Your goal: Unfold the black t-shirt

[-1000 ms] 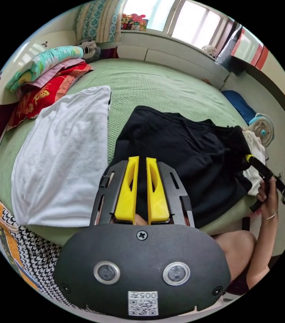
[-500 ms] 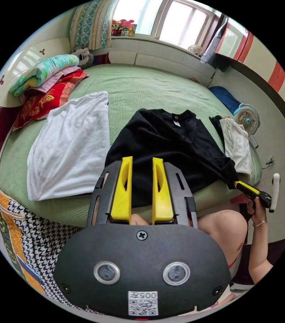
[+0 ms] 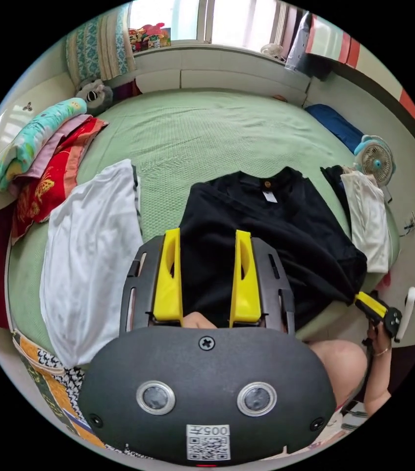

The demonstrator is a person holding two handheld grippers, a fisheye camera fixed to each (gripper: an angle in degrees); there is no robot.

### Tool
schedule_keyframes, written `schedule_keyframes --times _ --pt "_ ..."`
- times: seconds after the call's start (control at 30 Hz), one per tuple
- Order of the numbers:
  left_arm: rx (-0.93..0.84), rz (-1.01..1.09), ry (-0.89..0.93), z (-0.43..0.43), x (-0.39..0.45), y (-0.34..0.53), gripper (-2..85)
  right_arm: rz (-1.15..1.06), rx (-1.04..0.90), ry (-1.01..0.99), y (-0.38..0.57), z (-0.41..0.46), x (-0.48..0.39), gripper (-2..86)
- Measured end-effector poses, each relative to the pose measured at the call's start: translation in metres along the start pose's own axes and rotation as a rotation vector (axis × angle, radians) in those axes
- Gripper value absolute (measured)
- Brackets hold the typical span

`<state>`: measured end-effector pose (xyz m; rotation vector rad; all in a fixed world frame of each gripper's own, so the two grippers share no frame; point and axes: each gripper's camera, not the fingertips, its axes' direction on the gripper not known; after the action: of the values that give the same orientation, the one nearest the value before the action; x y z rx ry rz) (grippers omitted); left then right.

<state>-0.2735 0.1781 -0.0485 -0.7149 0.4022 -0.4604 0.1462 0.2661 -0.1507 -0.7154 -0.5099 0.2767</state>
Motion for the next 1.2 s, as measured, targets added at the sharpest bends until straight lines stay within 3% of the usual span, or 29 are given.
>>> schedule_keyframes --times 0.13,0.3,0.6,0.9,1.2 --pt "-0.041 -0.04 -0.019 0.023 -0.002 -0.02 13.5 -0.039 -0.018 0.032 0.0 -0.001 -0.003 -1.3" --pt "-0.081 -0.092 -0.034 0.015 -0.001 -0.005 3.1 -0.039 -0.035 0.058 -0.001 -0.005 -0.005 -1.5" --pt "0.013 -0.017 -0.035 -0.094 0.007 0.069 1.6 -0.018 0.026 0.102 0.024 -0.038 -0.007 -1.6" --pt "-0.03 -0.096 -0.059 -0.14 0.015 0.138 0.6 -0.056 0.121 0.026 0.055 -0.091 0.002 -1.6" --pt "-0.069 -0.07 -0.106 -0.162 0.021 0.162 0.1 -0.018 0.072 0.003 0.076 -0.102 0.015 -0.4"
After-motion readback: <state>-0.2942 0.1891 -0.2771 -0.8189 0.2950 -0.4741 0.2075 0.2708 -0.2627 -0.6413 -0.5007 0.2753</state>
